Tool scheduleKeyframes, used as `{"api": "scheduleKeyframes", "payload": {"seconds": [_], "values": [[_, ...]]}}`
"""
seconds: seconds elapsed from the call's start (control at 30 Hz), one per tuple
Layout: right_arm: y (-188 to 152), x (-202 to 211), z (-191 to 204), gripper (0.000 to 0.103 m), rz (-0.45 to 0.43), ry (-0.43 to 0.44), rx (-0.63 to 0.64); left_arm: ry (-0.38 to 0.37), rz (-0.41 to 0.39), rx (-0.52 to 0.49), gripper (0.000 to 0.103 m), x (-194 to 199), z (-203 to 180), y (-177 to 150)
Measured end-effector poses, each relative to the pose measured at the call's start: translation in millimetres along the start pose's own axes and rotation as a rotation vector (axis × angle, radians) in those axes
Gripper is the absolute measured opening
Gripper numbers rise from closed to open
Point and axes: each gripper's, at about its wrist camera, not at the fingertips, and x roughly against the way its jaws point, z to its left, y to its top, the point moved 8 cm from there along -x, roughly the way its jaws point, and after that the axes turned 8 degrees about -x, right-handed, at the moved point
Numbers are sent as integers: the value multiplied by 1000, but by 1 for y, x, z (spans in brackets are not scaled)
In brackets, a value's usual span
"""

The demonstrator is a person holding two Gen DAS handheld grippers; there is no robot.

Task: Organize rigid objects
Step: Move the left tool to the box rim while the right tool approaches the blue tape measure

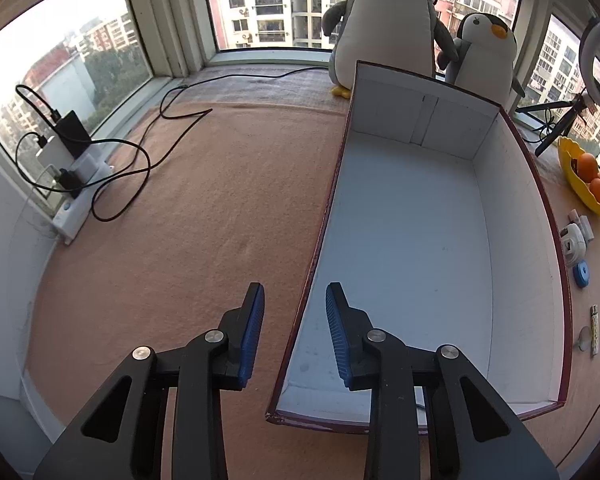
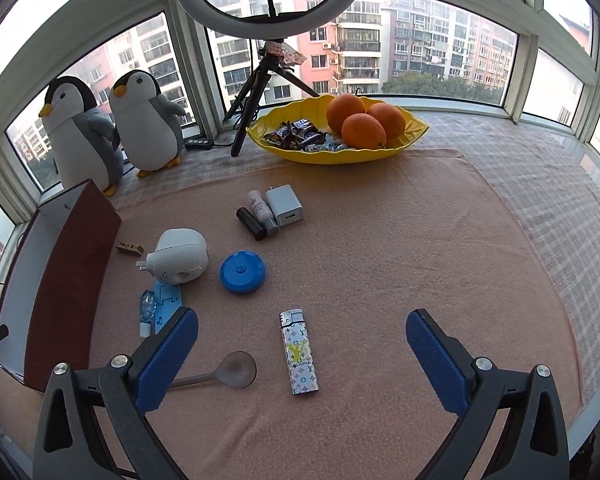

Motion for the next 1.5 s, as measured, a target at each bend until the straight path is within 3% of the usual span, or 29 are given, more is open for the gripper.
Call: {"api": "scheduleKeyframes", "payload": {"seconds": [0.17, 0.53, 0.63, 0.97, 1.5], "values": [[-3, -10, 8, 102, 20, 4, 22, -1, 9, -7, 21, -4, -2, -1], [2, -36, 29, 102, 41, 7, 93, 15, 29, -9, 21, -12, -1, -5], [3, -48, 33, 102, 62, 18, 103, 18, 37, -7, 16, -14, -1, -7], [4, -94, 51, 100, 129, 11, 158, 19, 47, 3, 13, -18, 2, -7], [0, -141, 66, 79, 215, -40, 228, 32, 50, -9, 12, -20, 1, -7]]}}
